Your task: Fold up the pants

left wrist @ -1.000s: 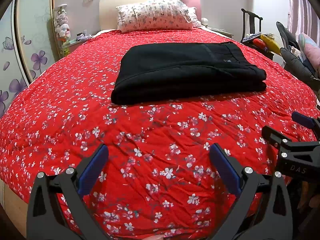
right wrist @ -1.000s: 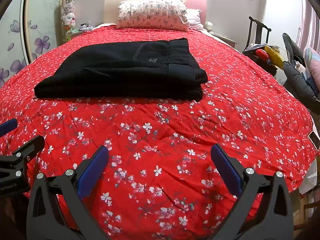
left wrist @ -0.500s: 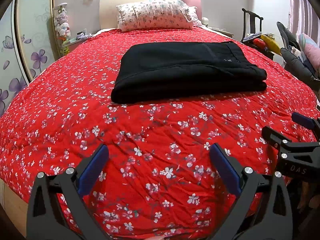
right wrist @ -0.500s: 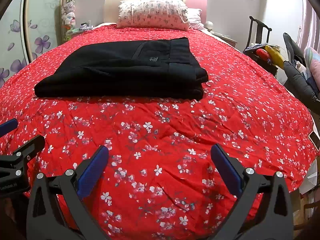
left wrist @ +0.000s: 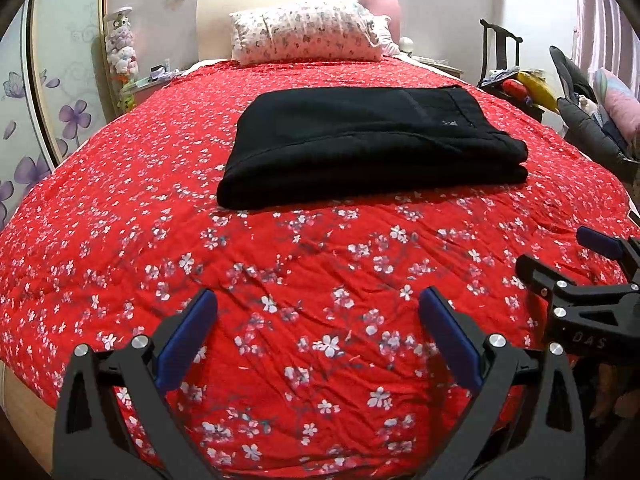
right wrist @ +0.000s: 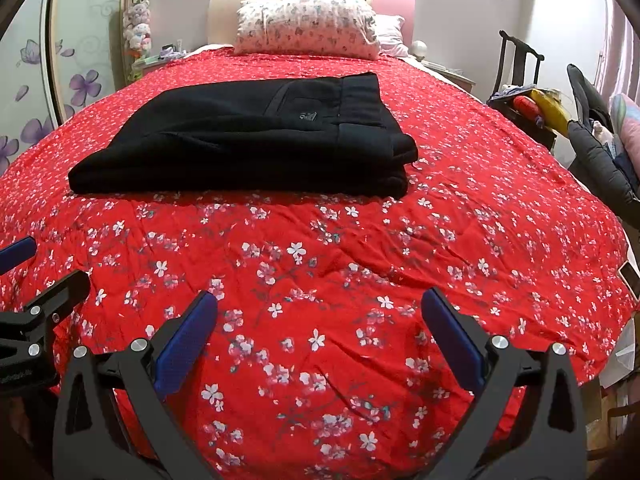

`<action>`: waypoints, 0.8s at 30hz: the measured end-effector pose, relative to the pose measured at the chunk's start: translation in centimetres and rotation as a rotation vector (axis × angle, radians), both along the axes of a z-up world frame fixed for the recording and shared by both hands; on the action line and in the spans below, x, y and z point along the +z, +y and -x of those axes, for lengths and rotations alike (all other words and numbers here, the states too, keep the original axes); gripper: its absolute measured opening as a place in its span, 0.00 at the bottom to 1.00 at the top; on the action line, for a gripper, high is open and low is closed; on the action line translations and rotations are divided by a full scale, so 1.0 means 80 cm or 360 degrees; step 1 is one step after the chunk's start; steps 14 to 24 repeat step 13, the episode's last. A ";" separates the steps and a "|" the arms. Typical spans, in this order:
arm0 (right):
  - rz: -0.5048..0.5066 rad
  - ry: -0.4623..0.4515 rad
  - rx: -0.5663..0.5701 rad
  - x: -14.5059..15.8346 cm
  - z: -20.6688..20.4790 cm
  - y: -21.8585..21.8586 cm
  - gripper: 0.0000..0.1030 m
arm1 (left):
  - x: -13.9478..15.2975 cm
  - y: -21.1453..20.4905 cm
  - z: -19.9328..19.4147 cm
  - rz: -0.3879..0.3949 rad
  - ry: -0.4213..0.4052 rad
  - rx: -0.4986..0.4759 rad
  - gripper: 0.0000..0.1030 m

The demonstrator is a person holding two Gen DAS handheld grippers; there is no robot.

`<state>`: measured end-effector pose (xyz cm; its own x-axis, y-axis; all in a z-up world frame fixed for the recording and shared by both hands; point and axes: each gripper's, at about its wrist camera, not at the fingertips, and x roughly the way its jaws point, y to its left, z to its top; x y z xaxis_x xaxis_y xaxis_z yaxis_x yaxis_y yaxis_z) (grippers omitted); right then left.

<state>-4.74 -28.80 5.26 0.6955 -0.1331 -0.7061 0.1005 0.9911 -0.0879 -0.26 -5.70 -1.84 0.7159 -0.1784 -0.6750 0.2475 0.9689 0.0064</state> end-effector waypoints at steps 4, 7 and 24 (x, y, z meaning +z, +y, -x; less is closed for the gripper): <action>-0.0002 0.0002 0.0000 0.000 0.001 0.000 0.99 | 0.000 -0.001 0.003 -0.0005 -0.0003 -0.0011 0.98; -0.0002 0.0002 0.0001 0.000 0.001 0.000 0.99 | 0.000 -0.004 0.003 -0.0030 -0.0004 -0.0025 0.98; -0.0001 0.0003 0.0002 0.001 0.001 -0.001 0.99 | 0.002 -0.007 0.001 -0.0045 0.0004 -0.0044 0.98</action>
